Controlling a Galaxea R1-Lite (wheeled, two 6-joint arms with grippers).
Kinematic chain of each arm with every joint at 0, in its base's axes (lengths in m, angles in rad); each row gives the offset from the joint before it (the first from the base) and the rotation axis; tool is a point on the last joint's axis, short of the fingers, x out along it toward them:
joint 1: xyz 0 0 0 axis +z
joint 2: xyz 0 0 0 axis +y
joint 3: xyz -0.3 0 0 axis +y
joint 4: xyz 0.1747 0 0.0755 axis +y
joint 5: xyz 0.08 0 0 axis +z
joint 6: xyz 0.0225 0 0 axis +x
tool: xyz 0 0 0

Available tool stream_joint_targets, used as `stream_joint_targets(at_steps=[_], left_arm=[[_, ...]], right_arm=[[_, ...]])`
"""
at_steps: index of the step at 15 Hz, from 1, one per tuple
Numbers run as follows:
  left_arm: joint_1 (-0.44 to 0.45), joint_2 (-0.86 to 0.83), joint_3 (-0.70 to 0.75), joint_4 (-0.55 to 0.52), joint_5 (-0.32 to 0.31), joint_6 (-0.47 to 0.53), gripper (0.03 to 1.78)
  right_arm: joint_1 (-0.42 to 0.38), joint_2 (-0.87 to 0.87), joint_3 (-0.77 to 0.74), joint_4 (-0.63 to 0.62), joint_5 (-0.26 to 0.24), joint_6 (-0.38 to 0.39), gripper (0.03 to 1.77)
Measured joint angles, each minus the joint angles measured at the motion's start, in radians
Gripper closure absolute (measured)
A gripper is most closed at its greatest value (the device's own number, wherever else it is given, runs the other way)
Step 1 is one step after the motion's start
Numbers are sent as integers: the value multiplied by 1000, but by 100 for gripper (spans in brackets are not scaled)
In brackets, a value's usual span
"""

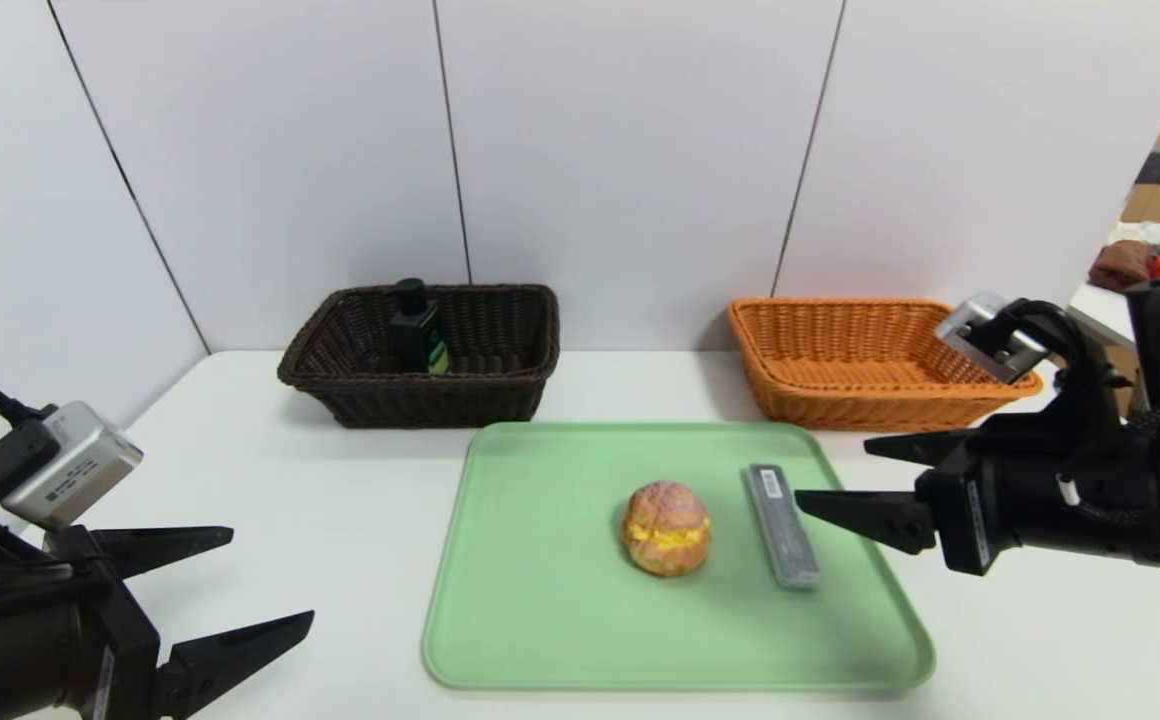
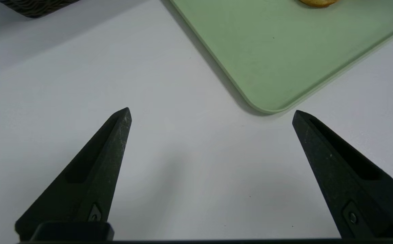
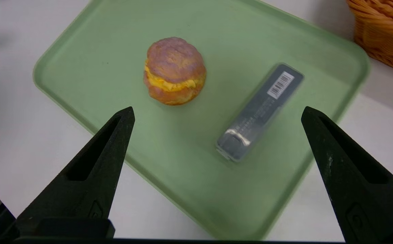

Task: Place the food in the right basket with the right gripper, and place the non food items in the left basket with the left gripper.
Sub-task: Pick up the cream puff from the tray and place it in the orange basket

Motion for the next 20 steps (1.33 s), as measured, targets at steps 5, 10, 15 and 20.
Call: stream_joint_targets(at_steps=[5,10,15,20], left_arm=[[-15,-7,12,0,-7,-1,12],[-22,-8,9,0,-5,2,12],[-23,-8,5,0,-4,3,12],[-23,-5,4,0,-3,2,12]], right_arm=[[79,146,-156,26,-2,4,10],[151,294,-323,106,-16,0,10],[217,454,-527,291,-149,-6,10],[266,562,-636,421,-261,-7,10]])
